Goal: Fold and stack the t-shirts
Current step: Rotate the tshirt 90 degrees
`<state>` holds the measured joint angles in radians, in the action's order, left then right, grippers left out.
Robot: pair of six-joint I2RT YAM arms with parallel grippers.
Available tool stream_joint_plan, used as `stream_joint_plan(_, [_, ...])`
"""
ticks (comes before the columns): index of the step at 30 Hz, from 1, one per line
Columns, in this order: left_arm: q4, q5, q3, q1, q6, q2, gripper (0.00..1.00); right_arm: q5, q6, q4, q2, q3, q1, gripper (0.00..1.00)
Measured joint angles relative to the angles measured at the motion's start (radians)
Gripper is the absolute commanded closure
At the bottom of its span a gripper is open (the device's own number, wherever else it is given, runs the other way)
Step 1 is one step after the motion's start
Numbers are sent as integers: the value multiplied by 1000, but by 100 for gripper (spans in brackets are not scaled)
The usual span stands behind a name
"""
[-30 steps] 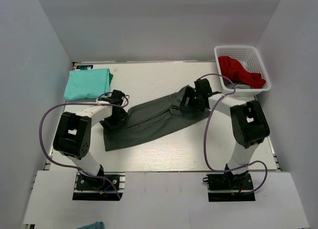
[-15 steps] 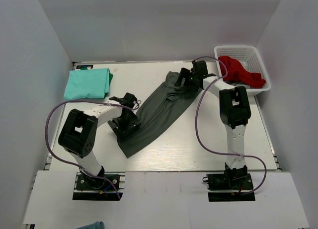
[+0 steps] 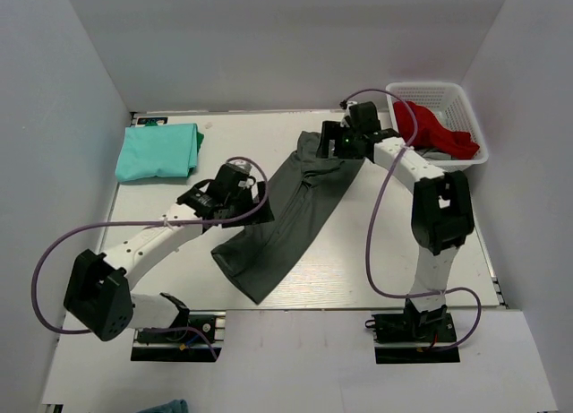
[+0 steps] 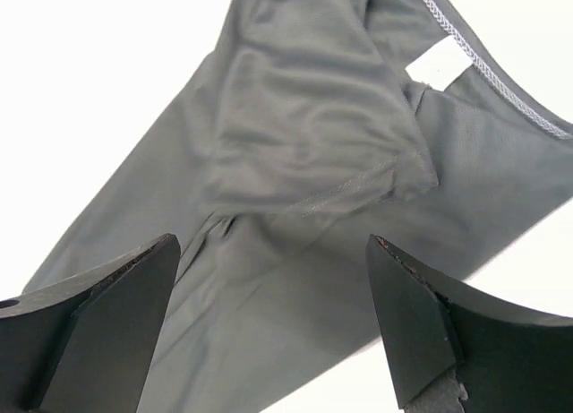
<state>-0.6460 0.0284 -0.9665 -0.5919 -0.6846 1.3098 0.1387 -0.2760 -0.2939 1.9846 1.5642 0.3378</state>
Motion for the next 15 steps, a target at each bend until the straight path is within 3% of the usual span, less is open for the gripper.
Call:
stream_joint_plan(6, [137,-117,-28,-68,170,154,0,-13,-3,-7,-137,-144,11,10])
stream_joint_plan(11, [140,-97,-78,-94,222,359,0,-3,-21,-11,-116,-235,13,10])
stream_joint_plan(15, [117,-49,-63,-95,235,391,0,8,-32,-14,-58,-224,16,10])
